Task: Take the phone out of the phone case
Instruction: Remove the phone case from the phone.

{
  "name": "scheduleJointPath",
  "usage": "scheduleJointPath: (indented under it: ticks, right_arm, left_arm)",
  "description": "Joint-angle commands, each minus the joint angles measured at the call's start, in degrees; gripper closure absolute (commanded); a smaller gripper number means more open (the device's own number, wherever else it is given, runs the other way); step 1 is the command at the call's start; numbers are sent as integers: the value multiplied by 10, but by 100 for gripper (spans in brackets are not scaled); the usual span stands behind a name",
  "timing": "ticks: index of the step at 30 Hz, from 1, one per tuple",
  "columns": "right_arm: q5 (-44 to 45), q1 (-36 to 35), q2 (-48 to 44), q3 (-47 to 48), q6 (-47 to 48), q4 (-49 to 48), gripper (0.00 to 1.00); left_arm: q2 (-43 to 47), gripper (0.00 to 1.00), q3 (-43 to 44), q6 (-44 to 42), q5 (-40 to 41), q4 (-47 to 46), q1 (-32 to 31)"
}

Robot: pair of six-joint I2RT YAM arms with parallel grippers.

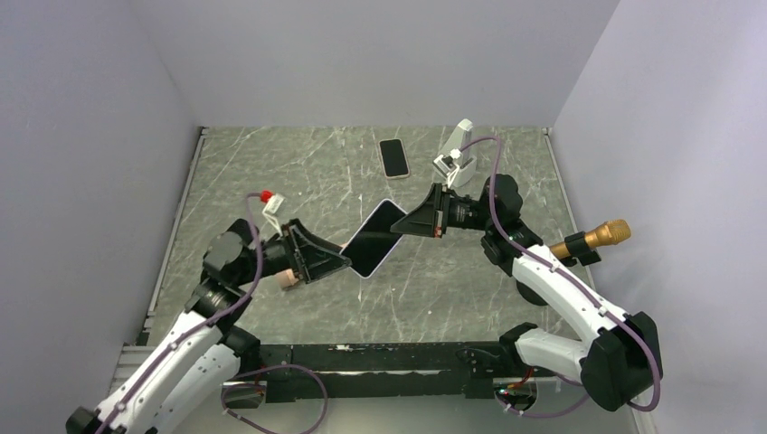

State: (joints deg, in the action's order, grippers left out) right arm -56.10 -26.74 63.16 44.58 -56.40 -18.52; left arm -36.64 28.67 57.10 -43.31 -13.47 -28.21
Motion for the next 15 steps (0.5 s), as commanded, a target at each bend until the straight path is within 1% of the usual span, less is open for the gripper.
scheduleJointPath:
  ticks: [1,3,7,13,15]
  right_arm:
    - [18,12,-21,-7,-89,-82,100]
    - [7,18,-19,-13,-118,-119,100]
    - [-11,21,-12,-12,-148,-159,100]
    - [-20,22,-12,-10,-161,-169,100]
    - [-24,21,-11,-11,-164,-172,100]
  left_arm:
    - [67,8,-3,-12,95,45,5]
    - [68,9,-11,3,85,34,6]
    - [59,20,-25,26,65,-3,6]
    - [45,42,-23,29,44,-37,6]
    - [44,47,-23,28,36,-48,7]
